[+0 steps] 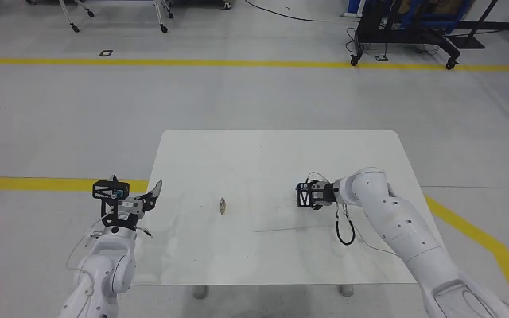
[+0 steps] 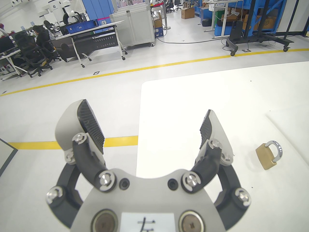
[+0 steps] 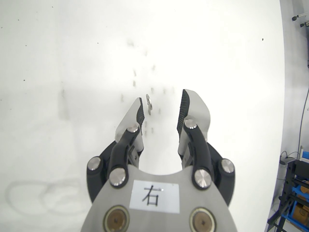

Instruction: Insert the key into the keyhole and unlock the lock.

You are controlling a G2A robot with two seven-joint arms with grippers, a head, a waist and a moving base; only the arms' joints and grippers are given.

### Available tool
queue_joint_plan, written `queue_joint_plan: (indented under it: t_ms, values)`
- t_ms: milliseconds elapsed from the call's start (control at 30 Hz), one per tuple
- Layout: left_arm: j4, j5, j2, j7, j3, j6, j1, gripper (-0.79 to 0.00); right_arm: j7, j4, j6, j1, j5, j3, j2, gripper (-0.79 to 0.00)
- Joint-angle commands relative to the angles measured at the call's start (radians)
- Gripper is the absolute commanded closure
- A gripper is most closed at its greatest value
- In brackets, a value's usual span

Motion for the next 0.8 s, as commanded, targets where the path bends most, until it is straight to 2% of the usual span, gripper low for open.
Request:
queue_joint_plan:
  t_ms: [0, 100, 500, 767]
  values:
    - [0.0, 0.0, 0.0, 0.0, 0.0, 0.0, 0.0, -0.785, -0.02, 0.015, 0.0, 0.012, -0.005, -0.019, 0.005, -0.209]
    - [0.0, 0.0, 0.0, 0.0, 0.0, 0.0, 0.0, -0.785, -0.059, 0.034, 0.0, 0.03, -0.009, -0.055, 0.012, 0.0]
    - [0.0, 0.0, 0.0, 0.0, 0.0, 0.0, 0.0, -0.785, -0.241, 0.053, 0.0, 0.074, -0.024, -0.133, 0.062, 0.0]
    - [0.0, 0.0, 0.0, 0.0, 0.0, 0.0, 0.0, -0.785, -0.253, 0.038, 0.005, 0.067, -0.033, -0.124, 0.074, 0.0]
